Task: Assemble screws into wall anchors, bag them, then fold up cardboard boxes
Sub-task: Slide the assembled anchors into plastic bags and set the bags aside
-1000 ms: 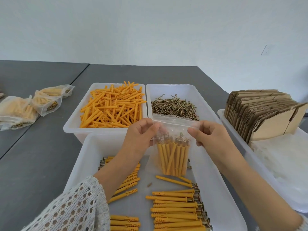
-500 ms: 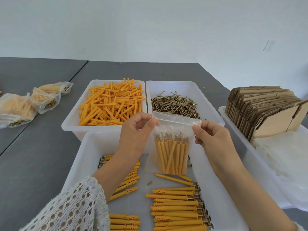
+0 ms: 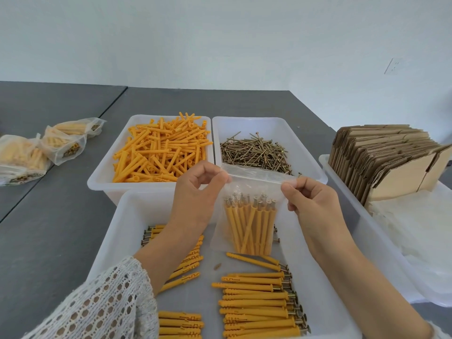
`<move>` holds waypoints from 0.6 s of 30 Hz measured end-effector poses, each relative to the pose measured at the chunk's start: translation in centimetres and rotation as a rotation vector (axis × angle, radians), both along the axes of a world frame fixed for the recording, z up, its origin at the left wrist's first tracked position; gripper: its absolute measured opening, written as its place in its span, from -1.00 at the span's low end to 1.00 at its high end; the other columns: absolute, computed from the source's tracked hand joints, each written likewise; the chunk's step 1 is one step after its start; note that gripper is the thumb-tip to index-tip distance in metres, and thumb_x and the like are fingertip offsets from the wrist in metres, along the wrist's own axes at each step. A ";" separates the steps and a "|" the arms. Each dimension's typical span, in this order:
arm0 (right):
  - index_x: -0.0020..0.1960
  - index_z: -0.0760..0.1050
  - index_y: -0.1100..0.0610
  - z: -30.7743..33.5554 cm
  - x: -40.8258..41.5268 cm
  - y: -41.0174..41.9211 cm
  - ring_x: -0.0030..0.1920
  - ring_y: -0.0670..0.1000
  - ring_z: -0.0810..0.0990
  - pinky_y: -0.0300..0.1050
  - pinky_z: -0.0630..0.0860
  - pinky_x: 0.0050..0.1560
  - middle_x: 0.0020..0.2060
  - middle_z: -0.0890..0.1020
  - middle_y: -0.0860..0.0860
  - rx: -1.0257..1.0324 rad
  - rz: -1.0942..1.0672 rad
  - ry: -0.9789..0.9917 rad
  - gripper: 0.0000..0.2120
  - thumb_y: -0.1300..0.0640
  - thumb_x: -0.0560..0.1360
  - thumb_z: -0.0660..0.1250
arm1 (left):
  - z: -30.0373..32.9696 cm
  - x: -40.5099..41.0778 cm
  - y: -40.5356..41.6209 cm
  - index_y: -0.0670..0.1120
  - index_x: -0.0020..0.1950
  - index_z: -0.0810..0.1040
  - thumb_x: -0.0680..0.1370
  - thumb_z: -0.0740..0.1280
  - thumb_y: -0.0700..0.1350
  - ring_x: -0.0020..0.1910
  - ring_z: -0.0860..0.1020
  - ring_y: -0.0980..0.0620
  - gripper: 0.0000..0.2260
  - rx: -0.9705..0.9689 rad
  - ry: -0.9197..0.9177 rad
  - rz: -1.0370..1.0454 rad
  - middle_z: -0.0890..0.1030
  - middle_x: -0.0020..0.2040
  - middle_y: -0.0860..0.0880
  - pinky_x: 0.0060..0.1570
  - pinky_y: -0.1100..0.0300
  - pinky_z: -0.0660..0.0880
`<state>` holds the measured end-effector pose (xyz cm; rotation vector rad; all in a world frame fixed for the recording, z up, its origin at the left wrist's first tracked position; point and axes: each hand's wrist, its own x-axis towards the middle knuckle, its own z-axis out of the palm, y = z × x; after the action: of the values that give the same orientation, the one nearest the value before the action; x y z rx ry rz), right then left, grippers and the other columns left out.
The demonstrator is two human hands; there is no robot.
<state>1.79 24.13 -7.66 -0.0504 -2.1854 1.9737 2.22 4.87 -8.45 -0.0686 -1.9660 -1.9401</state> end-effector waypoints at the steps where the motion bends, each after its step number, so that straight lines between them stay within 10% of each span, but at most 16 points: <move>1: -0.11 0.59 0.21 0.0 0.0 0.0 -0.40 -0.15 0.42 -0.38 0.45 -0.32 -0.46 0.50 -0.11 0.005 0.001 0.007 -0.93 0.24 0.55 0.36 | 0.0 0.0 0.0 0.08 -0.27 0.54 0.58 0.36 -0.22 -0.20 0.56 0.21 -0.73 -0.001 0.000 0.002 0.69 -0.21 0.01 -0.21 0.43 0.40; 18: -0.09 0.60 0.12 -0.4 0.1 0.1 -0.29 -0.15 0.49 -0.33 0.51 -0.20 -0.37 0.56 -0.13 0.007 0.033 0.072 -0.90 0.20 0.57 0.32 | -0.5 -0.1 0.0 0.00 -0.13 0.65 0.55 0.43 -0.14 -0.18 0.57 0.07 -0.93 -0.098 -0.032 -0.008 0.67 -0.18 -0.04 -0.11 0.27 0.53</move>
<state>1.93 24.20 -8.02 0.0573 -2.1620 1.9534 2.16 4.91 -8.92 -0.0715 -2.0844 -1.8602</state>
